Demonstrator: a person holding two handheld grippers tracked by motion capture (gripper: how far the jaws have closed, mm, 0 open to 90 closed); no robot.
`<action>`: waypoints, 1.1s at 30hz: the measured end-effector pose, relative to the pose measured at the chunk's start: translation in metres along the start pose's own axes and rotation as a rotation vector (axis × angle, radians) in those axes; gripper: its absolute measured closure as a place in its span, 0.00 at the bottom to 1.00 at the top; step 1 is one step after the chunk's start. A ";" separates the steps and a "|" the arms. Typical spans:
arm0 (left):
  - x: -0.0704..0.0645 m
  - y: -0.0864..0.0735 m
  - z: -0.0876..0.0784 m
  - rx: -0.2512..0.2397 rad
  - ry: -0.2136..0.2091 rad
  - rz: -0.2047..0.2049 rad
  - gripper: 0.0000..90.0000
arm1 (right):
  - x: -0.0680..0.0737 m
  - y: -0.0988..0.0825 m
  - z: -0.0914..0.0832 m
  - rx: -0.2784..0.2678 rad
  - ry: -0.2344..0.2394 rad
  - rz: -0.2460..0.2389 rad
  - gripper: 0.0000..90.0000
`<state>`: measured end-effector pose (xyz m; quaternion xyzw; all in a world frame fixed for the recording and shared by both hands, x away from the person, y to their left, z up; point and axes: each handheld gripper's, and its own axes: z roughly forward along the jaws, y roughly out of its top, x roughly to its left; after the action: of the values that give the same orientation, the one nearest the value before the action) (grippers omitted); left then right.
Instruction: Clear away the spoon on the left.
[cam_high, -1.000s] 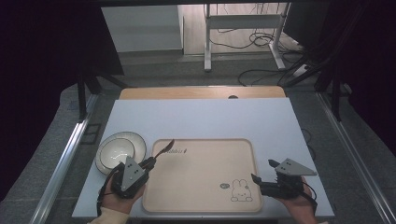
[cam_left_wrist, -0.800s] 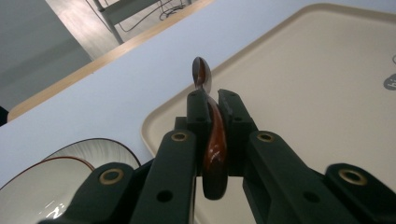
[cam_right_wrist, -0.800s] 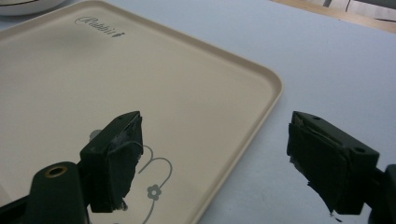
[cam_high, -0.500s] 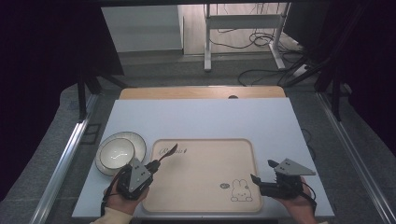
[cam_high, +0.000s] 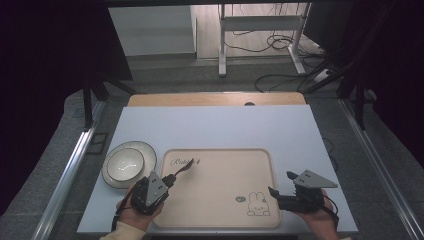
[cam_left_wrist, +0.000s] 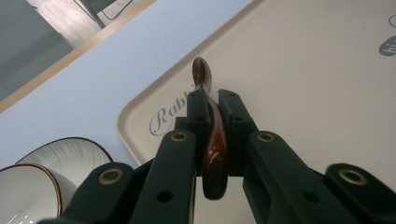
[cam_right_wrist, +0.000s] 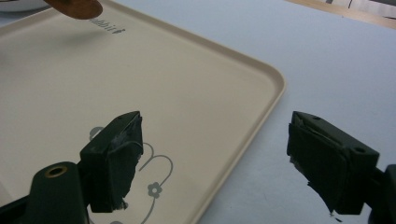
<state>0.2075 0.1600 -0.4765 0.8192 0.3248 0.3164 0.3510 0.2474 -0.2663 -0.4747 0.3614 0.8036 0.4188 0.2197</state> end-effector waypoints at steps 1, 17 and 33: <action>-0.001 0.000 0.000 0.002 -0.001 -0.002 0.94 | 0.000 0.000 0.000 0.000 0.000 0.000 0.21; -0.015 -0.002 0.012 0.056 -0.022 0.077 0.94 | 0.000 0.000 0.000 0.002 -0.005 -0.003 0.21; -0.030 -0.004 0.026 0.151 -0.049 0.166 0.91 | 0.000 -0.001 0.000 0.005 -0.014 -0.007 0.21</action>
<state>0.2076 0.1299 -0.5025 0.8750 0.2701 0.2987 0.2687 0.2473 -0.2670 -0.4755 0.3621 0.8042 0.4137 0.2258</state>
